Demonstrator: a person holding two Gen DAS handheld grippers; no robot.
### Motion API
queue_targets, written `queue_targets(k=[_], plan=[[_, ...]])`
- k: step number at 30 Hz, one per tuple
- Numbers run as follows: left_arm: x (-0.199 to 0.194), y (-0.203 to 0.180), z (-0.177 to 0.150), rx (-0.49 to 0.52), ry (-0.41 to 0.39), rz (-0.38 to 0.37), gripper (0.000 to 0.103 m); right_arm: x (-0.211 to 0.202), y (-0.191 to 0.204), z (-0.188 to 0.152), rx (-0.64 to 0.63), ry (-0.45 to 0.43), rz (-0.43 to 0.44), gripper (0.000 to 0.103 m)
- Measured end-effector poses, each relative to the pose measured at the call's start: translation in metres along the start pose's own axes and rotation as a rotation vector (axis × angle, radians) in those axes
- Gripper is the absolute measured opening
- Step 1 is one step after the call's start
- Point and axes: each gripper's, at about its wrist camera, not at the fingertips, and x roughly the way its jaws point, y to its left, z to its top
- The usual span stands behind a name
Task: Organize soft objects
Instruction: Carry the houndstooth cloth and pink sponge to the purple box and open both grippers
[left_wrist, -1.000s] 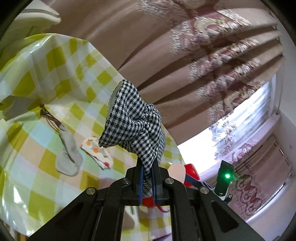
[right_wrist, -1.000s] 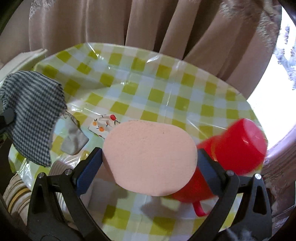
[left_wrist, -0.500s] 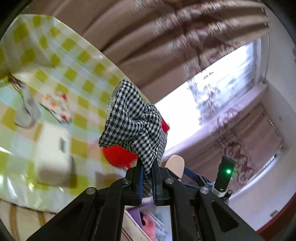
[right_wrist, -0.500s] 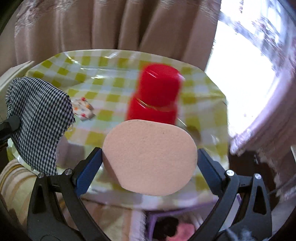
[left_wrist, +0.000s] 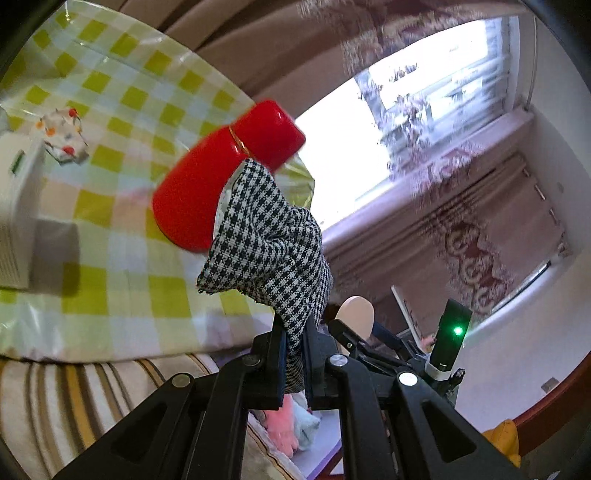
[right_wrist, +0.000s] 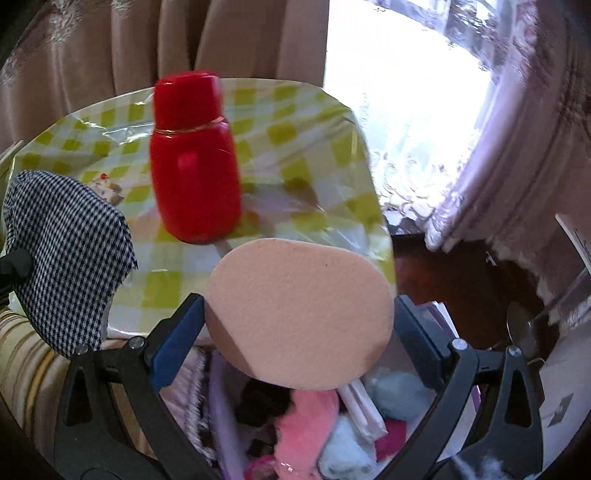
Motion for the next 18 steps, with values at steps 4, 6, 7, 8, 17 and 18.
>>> queue_targets(k=[4,6,7,8,17,18], plan=[[0.017,-0.007,-0.013,0.003,0.052,-0.001,0.007,-0.004,-0.017,-0.018,0.020,0.001,-0.011,0.100],[0.022,-0.008,-0.018,0.007,0.074,0.003,0.007,-0.007,-0.029,-0.028,0.041,-0.004,-0.008,0.101],[0.025,-0.010,-0.020,0.011,0.083,0.004,0.008,-0.008,-0.036,-0.033,0.054,-0.007,-0.007,0.101],[0.029,-0.012,-0.024,0.013,0.095,0.004,0.007,-0.010,-0.043,-0.038,0.068,-0.010,-0.012,0.101],[0.066,-0.036,-0.055,0.057,0.212,-0.004,0.007,-0.004,-0.099,-0.083,0.163,0.051,-0.067,0.101],[0.070,-0.039,-0.056,0.061,0.222,-0.006,0.007,-0.003,-0.102,-0.086,0.169,0.059,-0.072,0.101]])
